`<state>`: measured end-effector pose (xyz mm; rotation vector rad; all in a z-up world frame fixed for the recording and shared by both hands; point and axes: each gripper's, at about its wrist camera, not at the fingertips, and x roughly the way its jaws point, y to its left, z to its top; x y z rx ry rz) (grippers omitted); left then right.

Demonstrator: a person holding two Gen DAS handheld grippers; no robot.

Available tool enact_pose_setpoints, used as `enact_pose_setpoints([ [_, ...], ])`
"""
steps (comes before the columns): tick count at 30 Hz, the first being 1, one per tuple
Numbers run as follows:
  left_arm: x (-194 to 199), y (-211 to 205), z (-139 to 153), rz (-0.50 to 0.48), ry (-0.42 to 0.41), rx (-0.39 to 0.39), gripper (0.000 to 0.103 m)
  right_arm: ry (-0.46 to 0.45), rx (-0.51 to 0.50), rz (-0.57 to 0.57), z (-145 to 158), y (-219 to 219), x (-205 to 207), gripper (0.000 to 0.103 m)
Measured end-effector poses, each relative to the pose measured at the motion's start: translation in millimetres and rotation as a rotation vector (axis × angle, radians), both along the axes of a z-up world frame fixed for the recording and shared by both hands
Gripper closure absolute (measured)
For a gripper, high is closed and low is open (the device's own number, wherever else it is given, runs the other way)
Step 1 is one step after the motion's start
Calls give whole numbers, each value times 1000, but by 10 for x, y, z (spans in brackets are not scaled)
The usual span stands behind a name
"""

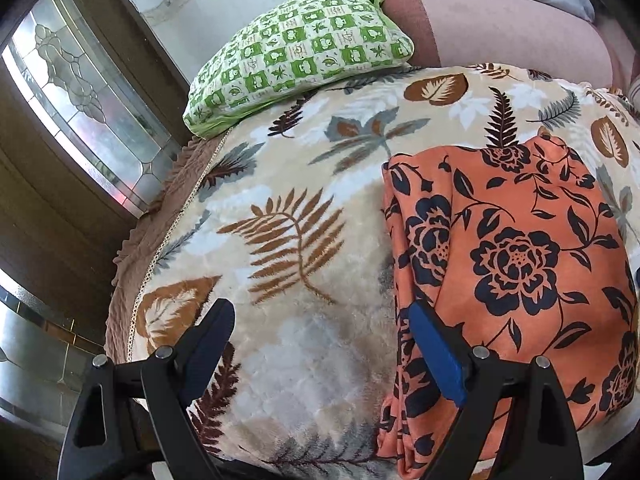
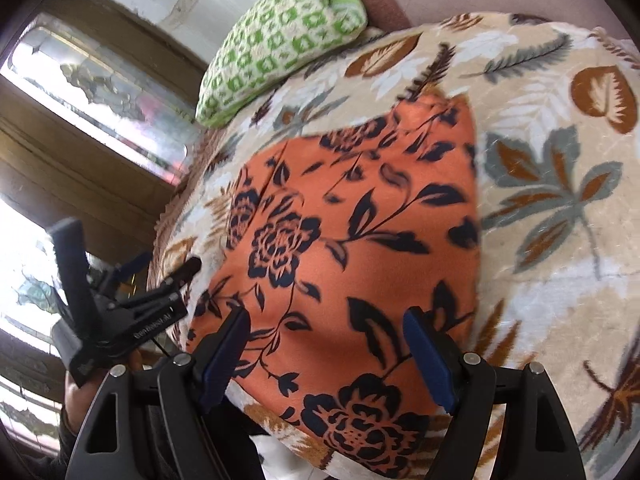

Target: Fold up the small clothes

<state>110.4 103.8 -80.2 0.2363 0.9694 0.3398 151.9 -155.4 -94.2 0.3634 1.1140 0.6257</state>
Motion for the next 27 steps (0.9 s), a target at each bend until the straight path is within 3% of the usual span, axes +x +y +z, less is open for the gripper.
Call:
enact_pose_setpoints([
  [4,12,-7,3,-1,-2,-7,13,-11,29,-89,54,-269,57,21],
  [9,37,-11,-5,-11,1,-45,13,52,42,-149,-67,-455,143,21],
  [16,191,23,-100,-101,46,-330,13,160,121,-161,-318,-479,314,20],
  [19,329,38,-158,-185,77,-520,13,220,159,-172,-445,-451,444,18],
  [21,459,114,-292,-160,120,-669,13,246,200,-158,-509,-395,524,17],
  [23,537,140,-426,-171,155,-765,12,269,188,-160,-568,-350,570,15],
  [25,573,99,-539,-181,169,-732,13,302,191,-134,-667,-254,618,14],
  [27,560,29,-603,-206,169,-665,29,344,224,-121,-796,-167,640,13],
])
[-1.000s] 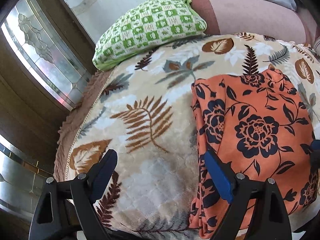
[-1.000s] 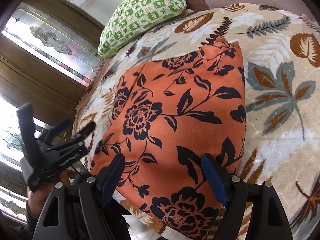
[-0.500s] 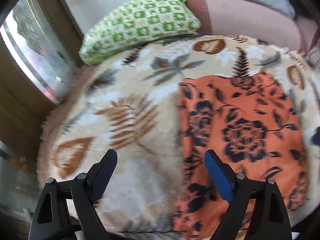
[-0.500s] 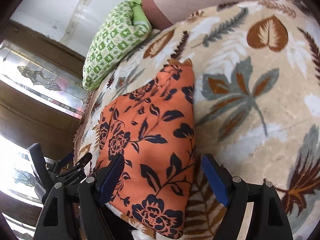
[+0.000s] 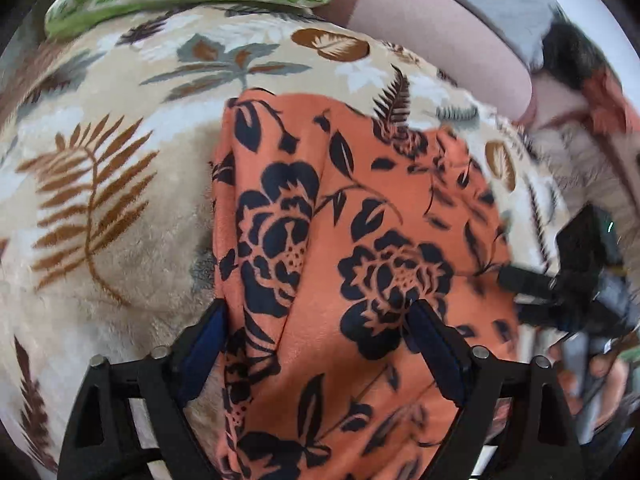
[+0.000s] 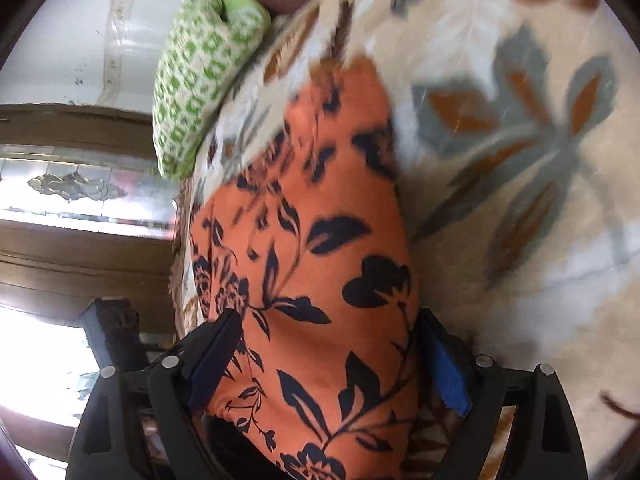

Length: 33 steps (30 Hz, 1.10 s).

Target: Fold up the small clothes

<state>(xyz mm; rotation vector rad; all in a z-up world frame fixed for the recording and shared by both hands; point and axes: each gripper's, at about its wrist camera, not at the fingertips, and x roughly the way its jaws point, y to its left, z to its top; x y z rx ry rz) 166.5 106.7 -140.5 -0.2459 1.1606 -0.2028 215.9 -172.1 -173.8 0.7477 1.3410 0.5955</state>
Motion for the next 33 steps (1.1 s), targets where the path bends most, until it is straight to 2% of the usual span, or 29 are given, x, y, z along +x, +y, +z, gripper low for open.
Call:
enact_pose_setpoints([
  [1,-16,-11,3,1,-7,8,49,-26,-13,11,17,49,8,18],
  [2,-23,-1,11,-3,-6,-15,69,-33,-27,27,25,87,9,27],
  [3,-41,10,63,10,-13,-21,74,-36,-35,36,54,130,2,58],
  [4,-64,-8,112,5,-25,-16,79,-54,-51,45,104,145,2,61],
  [6,-92,-74,256,4,-69,-4,81,-164,-115,90,430,201,-35,67],
  [10,-5,-424,705,-19,-203,-8,81,-362,-194,78,1114,57,5,68],
  [12,98,-621,956,-27,-274,4,81,-441,-209,68,1392,-84,67,68],
  [14,209,-768,1117,-37,-310,16,81,-485,-217,45,1590,-278,178,68],
  [17,455,-1027,1186,-58,-317,41,80,-477,-189,0,1586,-567,356,68],
  [20,580,-1175,1008,-68,-271,65,79,-417,-169,-29,1297,-778,486,68],
  [22,698,-1291,733,-67,-215,83,75,-357,-160,-35,995,-850,562,67],
  [24,806,-1366,366,-62,-141,124,63,-305,-175,-58,706,-944,597,62],
  [25,830,-1365,254,-60,-120,143,57,-270,-234,-75,539,-989,615,48],
  [26,857,-1361,116,-59,-93,177,44,-254,-289,-89,466,-1023,644,43],
  [27,832,-1333,51,-62,-97,187,39,-240,-370,-113,422,-1048,614,41],
  [28,786,-1283,91,-45,-128,201,34,-261,-405,-122,469,-1053,559,41],
  [31,646,-1191,335,-8,-199,274,34,-387,-516,-130,830,-971,409,41],
  [33,511,-1094,545,5,-277,256,34,-444,-479,-133,1068,-956,357,39],
])
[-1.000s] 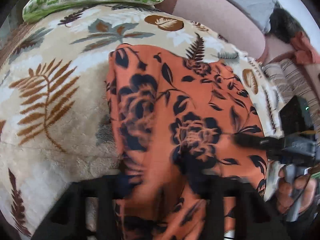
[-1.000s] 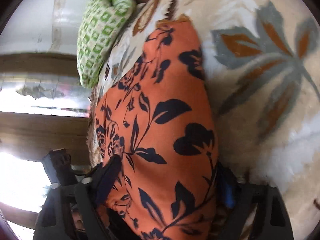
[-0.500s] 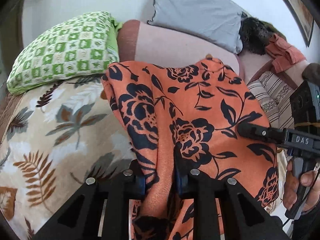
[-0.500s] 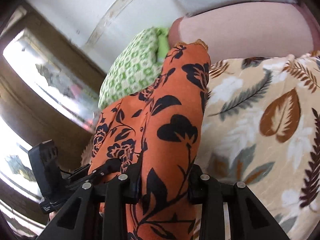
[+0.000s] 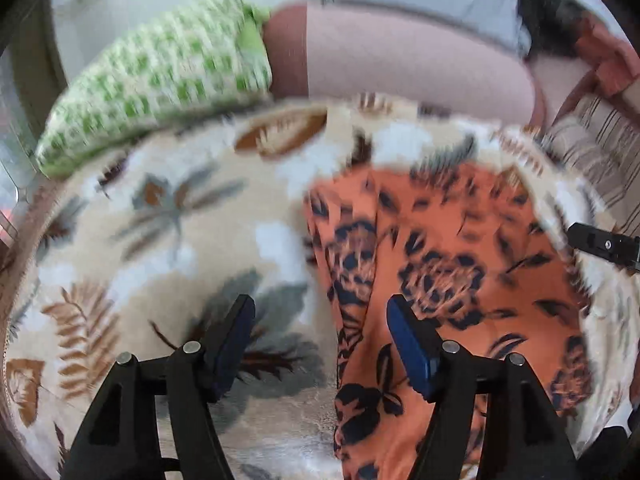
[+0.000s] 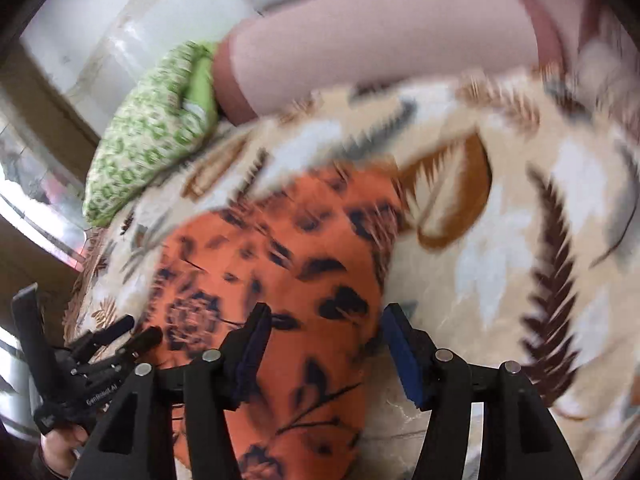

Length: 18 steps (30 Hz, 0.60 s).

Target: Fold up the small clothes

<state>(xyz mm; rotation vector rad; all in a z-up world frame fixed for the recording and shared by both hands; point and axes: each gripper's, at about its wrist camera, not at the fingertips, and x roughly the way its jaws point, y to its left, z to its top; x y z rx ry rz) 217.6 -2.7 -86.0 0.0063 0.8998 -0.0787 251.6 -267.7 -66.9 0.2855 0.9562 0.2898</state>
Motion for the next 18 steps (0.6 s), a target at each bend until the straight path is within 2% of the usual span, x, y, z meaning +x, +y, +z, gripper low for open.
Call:
enact_pose_setpoints([
  [1,-61,22,38,-8,-9,-13,33,-17,32,18,73,41,-65,32],
  [3,-99,-15,-69,-41,30,-12,33,-18,100,83,93,198,-169,25],
  [4,-45,-41,-180,-52,69,-5,33,19,133,113,3,260,-198,24],
  [5,12,-66,-408,-52,152,11,33,55,148,128,-77,312,-209,23],
  [6,88,-80,-554,-50,204,4,31,134,134,135,-296,351,-179,23],
  [7,107,-59,-621,-50,222,-38,31,211,94,119,-537,352,-131,24],
  [8,64,-32,-601,-37,212,-64,31,232,84,92,-631,320,-133,25],
  [9,15,-17,-492,-23,195,-68,31,218,89,79,-593,316,-141,29],
  [12,-200,-43,-88,-67,72,-53,31,127,-23,65,-183,401,-304,26],
  [15,-411,-86,193,-78,-6,-14,27,65,-11,91,85,435,-513,26],
  [18,-677,-176,422,-69,-60,-19,25,6,-62,52,283,407,-818,26],
])
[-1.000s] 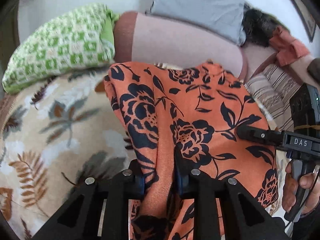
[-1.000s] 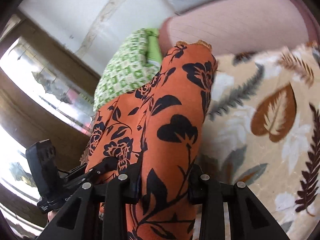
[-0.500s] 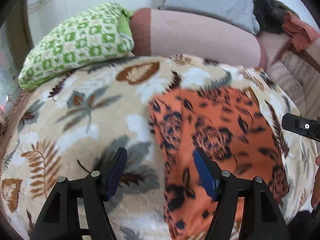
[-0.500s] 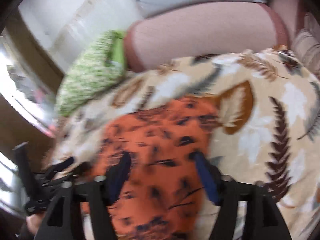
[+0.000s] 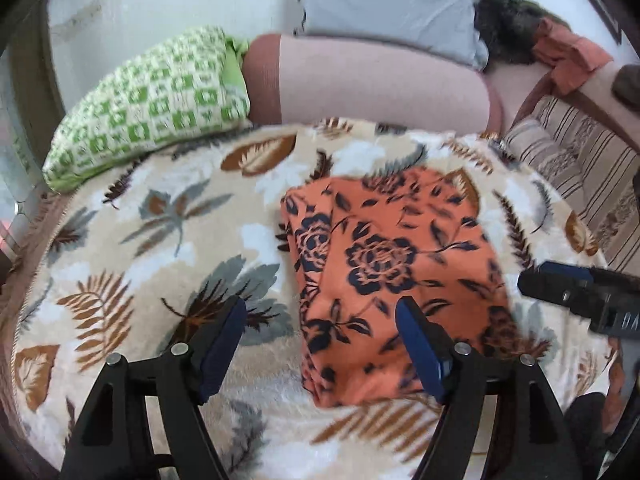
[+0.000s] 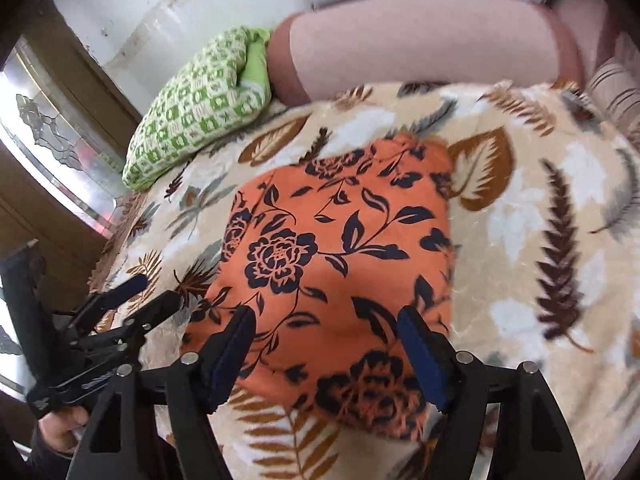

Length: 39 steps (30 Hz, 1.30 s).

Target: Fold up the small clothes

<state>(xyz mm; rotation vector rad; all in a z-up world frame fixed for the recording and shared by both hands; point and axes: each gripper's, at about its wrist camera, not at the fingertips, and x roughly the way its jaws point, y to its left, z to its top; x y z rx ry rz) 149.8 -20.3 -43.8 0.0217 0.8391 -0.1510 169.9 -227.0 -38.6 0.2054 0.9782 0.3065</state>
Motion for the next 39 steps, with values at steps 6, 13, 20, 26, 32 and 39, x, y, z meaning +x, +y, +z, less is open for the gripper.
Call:
enact_pose_setpoints([
  [6,-420,-240,321,4,-36,65,13,-86,-201,-73,356,39,-606,18],
  [13,-804,-333,589,33,-61,68,13,-82,-294,-105,516,-41,-963,18],
  [20,-925,-300,682,57,-55,62,12,-97,-292,-123,617,-27,-1095,17],
  [26,-936,-327,682,50,-38,64,12,-101,-289,-109,642,4,-1117,17],
  [32,-868,-320,651,51,-21,63,12,-96,-299,-103,630,18,-1077,17],
  [39,-780,-242,626,51,-19,21,8,-89,-305,-91,600,54,-965,17],
])
